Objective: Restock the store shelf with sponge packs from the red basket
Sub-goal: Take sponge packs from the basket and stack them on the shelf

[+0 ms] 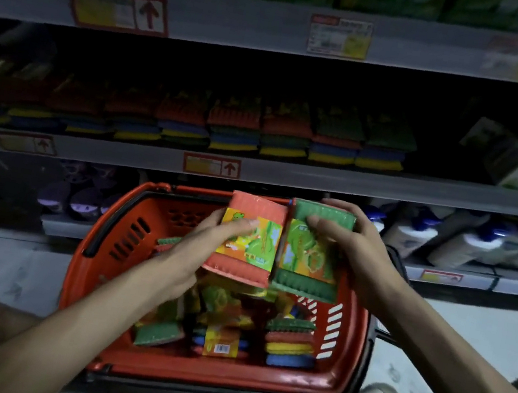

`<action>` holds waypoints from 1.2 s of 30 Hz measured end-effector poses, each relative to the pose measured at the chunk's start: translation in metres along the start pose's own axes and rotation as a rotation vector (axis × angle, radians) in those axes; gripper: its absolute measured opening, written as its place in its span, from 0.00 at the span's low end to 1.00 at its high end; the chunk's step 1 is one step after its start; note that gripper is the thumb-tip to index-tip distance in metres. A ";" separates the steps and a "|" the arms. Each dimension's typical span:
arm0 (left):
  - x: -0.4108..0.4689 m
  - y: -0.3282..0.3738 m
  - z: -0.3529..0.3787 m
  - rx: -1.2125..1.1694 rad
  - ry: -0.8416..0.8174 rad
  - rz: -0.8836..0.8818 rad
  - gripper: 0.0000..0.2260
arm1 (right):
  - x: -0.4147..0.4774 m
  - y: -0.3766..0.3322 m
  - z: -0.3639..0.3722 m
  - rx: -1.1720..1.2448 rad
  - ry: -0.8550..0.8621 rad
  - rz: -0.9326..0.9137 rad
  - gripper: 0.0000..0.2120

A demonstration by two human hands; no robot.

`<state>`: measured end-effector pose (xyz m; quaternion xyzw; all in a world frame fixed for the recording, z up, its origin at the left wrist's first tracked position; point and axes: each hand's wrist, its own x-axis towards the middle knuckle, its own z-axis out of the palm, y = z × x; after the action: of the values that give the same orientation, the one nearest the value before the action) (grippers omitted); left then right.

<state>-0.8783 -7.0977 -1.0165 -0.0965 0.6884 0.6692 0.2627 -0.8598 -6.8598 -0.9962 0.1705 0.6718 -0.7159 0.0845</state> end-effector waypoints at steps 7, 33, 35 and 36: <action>-0.011 0.006 0.034 0.165 -0.249 0.038 0.36 | -0.012 0.002 -0.042 0.012 0.048 0.054 0.22; 0.019 0.126 0.178 -0.071 0.216 0.481 0.23 | -0.056 -0.083 -0.147 -0.231 -0.002 -0.335 0.20; 0.023 0.130 0.176 0.028 0.157 0.503 0.21 | -0.050 -0.085 -0.162 -0.132 0.016 -0.311 0.21; 0.025 0.131 0.175 0.085 0.117 0.509 0.21 | -0.047 -0.084 -0.167 -0.109 0.011 -0.286 0.23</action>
<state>-0.9222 -6.9110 -0.9089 0.0524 0.7319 0.6776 0.0494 -0.8233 -6.6927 -0.9077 0.0722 0.7276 -0.6821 -0.0129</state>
